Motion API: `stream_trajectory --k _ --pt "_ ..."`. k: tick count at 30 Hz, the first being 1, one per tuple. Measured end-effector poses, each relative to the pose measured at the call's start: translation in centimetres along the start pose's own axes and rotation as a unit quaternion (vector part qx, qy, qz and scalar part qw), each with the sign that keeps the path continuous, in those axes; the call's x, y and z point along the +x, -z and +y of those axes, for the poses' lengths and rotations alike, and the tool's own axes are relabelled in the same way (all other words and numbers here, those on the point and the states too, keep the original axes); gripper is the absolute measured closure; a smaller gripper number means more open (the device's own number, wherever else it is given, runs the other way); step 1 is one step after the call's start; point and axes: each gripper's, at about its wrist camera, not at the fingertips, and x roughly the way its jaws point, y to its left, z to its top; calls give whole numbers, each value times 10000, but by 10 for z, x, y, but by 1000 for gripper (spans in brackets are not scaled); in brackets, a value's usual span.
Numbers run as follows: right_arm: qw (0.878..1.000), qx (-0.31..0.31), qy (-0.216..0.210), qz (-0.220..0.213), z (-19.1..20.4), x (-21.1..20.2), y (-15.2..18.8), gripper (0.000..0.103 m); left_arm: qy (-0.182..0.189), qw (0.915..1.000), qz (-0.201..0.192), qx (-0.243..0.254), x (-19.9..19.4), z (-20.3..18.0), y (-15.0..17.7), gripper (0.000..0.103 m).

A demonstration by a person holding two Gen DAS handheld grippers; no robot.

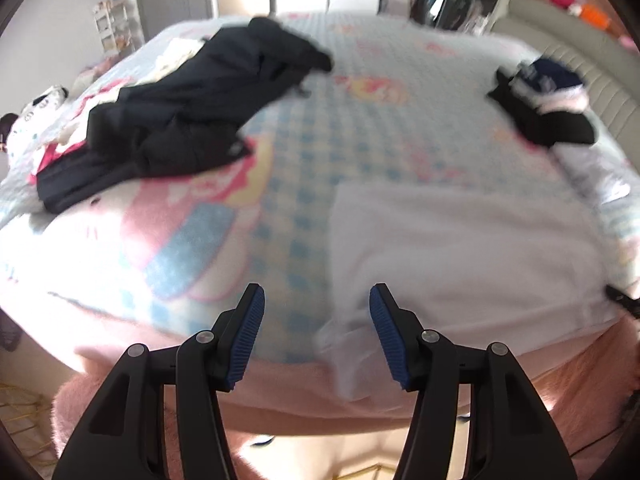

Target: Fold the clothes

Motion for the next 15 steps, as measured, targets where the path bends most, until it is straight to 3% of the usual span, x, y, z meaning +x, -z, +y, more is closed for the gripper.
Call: stream_trajectory --k 3,6,8,12,15 --pt "9996 -168 -215 48 8 1 1 47 387 9983 162 403 8 -16 2 46" --pt "9989 -379 -209 155 14 5 4 47 88 9971 501 559 26 -17 8 45" --pt "9989 -431 -129 140 11 6 5 47 101 9972 626 395 31 -9 11 42" --pt "9990 -414 3 145 5 6 4 46 -125 9981 545 269 25 3 10 42" --pt "9993 -344 13 164 3 7 2 46 358 9991 184 -108 7 14 4 42"
